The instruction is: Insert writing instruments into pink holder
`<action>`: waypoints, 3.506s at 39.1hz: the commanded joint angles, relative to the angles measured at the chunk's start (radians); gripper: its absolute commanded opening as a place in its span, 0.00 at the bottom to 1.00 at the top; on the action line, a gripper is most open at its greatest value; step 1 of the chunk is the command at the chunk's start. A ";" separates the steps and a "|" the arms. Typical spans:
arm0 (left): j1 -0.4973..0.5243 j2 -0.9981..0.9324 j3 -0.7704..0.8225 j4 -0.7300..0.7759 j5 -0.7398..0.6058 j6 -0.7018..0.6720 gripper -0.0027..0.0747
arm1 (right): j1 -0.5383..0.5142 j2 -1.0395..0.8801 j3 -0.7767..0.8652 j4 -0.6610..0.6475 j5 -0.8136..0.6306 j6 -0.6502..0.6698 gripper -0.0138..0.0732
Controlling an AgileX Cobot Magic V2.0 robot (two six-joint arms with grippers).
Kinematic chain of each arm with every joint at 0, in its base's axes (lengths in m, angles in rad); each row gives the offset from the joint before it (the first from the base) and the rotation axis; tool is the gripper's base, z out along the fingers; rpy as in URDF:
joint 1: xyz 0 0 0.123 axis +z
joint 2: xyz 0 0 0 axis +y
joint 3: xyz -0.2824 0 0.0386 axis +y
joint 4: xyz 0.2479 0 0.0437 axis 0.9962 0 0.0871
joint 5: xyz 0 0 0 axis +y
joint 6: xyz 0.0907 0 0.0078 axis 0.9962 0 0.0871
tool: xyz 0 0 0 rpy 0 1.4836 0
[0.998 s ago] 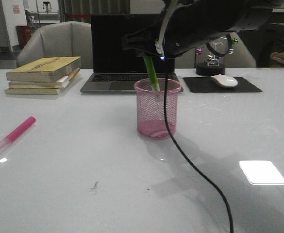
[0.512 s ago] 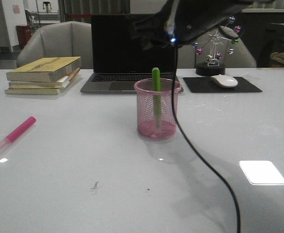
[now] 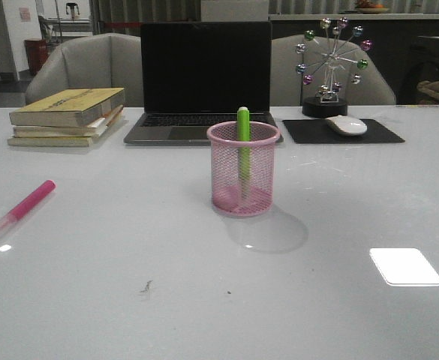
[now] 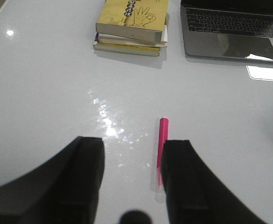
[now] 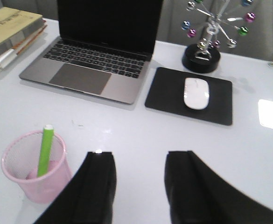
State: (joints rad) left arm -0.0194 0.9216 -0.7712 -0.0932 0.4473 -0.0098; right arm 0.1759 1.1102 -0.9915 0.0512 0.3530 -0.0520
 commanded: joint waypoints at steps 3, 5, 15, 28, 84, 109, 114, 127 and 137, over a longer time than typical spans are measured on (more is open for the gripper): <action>-0.006 -0.006 -0.038 -0.009 -0.068 -0.009 0.52 | -0.084 -0.166 0.049 -0.008 -0.006 -0.010 0.60; -0.006 -0.006 -0.038 -0.011 -0.064 -0.009 0.52 | -0.107 -0.214 0.074 -0.008 0.013 -0.010 0.60; -0.006 -0.006 -0.038 -0.038 -0.010 -0.009 0.52 | -0.144 -0.363 0.224 -0.007 0.077 -0.010 0.60; -0.018 -0.004 -0.049 -0.038 0.005 0.055 0.52 | -0.144 -0.418 0.310 -0.007 0.088 -0.008 0.60; -0.122 1.041 -0.782 -0.038 0.349 0.059 0.52 | -0.144 -0.418 0.310 0.004 0.146 -0.008 0.60; -0.122 1.119 -0.783 -0.054 0.305 0.059 0.52 | -0.144 -0.418 0.310 0.004 0.146 -0.008 0.60; -0.122 1.124 -0.783 -0.071 0.305 0.059 0.52 | -0.144 -0.418 0.310 0.004 0.146 -0.008 0.60; -0.122 1.131 -0.783 -0.071 0.309 0.059 0.47 | -0.144 -0.418 0.310 0.004 0.146 -0.008 0.60; -0.122 1.159 -0.783 -0.071 0.365 0.059 0.23 | -0.144 -0.418 0.310 0.004 0.146 -0.008 0.60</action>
State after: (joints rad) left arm -0.1367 2.1127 -1.5298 -0.1494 0.7920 0.0492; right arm 0.0389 0.6988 -0.6546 0.0528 0.5662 -0.0520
